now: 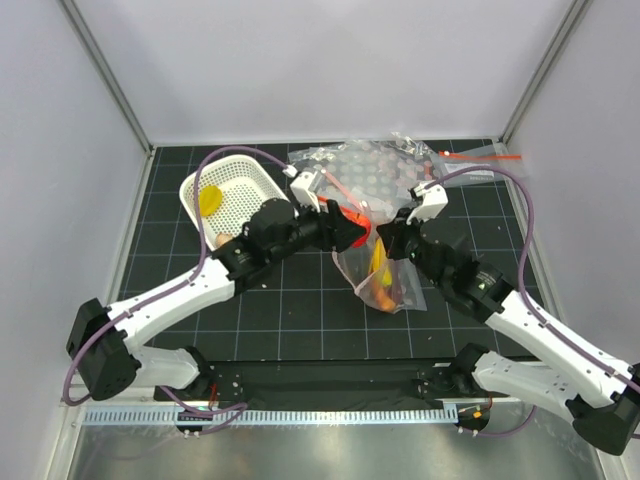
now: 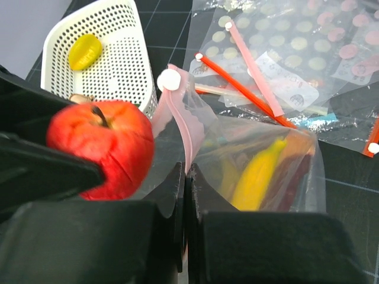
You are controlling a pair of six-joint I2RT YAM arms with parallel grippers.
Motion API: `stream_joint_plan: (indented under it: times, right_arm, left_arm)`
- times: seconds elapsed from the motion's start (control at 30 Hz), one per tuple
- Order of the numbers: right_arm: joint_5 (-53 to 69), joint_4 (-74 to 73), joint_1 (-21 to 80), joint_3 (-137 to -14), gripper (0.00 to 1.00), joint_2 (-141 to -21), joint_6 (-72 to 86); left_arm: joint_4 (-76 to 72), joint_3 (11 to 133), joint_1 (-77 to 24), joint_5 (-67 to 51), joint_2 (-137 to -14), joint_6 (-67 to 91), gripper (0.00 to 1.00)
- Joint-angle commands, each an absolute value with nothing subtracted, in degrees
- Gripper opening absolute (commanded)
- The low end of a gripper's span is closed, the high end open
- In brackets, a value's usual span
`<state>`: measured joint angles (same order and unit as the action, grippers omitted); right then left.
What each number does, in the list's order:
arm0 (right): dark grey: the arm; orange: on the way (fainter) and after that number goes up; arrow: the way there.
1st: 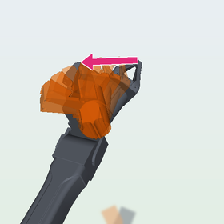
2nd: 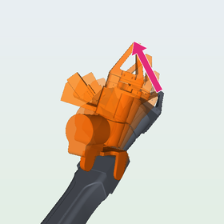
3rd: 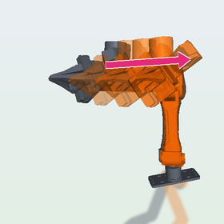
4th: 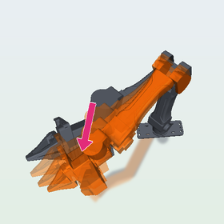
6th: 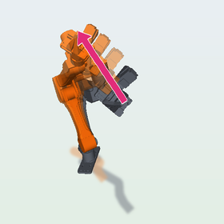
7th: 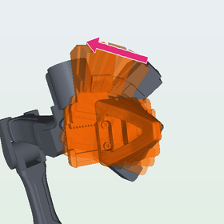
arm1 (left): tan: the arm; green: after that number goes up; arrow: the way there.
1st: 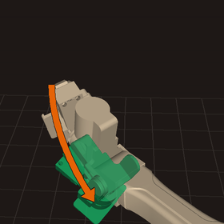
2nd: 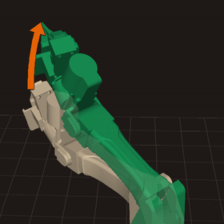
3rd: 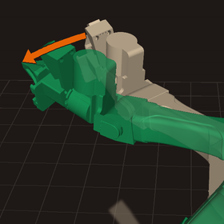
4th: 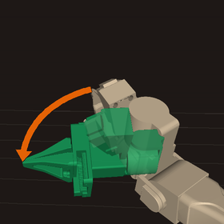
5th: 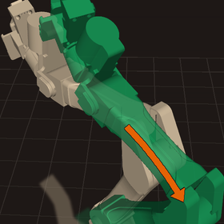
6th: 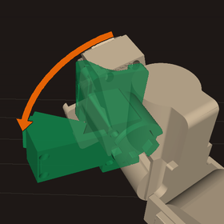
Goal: Place the food in the zip-top bag and seal the zipper
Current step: Place the fake fruit in the zipper food storage bag.
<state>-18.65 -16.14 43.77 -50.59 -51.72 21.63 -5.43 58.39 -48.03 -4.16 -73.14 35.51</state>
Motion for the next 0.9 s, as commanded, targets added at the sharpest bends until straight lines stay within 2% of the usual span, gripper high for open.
stream_joint_plan:
  times: [0.0,0.23,0.3,0.33,0.37,0.43,0.5,0.73,0.87]
  right_arm:
    - [-20.56,-10.99,43.95,-50.36,0.01,-48.87,22.59]
    - [-22.49,-10.11,43.95,-49.04,0.01,-45.71,23.2]
    - [-23.73,-9.93,43.95,-48.52,0.01,-44.83,23.2]
    - [-23.99,-9.84,43.95,-48.43,0.01,-44.3,23.2]
    - [-24.86,-9.84,44.03,-48.25,0.01,-44.12,23.2]
    - [-25.66,-10.02,43.95,-48.08,0.01,-43.77,23.2]
    - [-26.28,-10.19,43.95,-48.16,0.01,-43.77,23.29]
    - [-27.07,-10.81,43.86,-48.69,0.01,-44.56,23.29]
    - [-27.42,-10.9,43.86,-48.87,0.01,-45.61,23.12]
  left_arm:
    - [-10.72,59.41,-50.88,-5.19,-75.05,33.75,0.28]
    - [-9.5,63.19,-53.61,-3.44,-82.52,32.87,0.31]
    - [-5.99,65.2,-54.31,-0.46,-84.45,32.7,0.4]
    - [-4.67,65.82,-54.4,1.56,-84.9,32.52,0.47]
    - [-2.66,66.79,-54.58,2.28,-85.25,32.43,0.6]
    - [-1.32,67.32,-54.67,3.95,-85.6,32.26,0.71]
    - [-0.18,67.85,-54.67,4.57,-84.99,31.38,0.98]
    - [3.95,68.2,-54.76,7.46,-80.51,29.01,1.0]
    - [9.04,69.17,-54.67,15.87,-75.51,26.11,1.0]
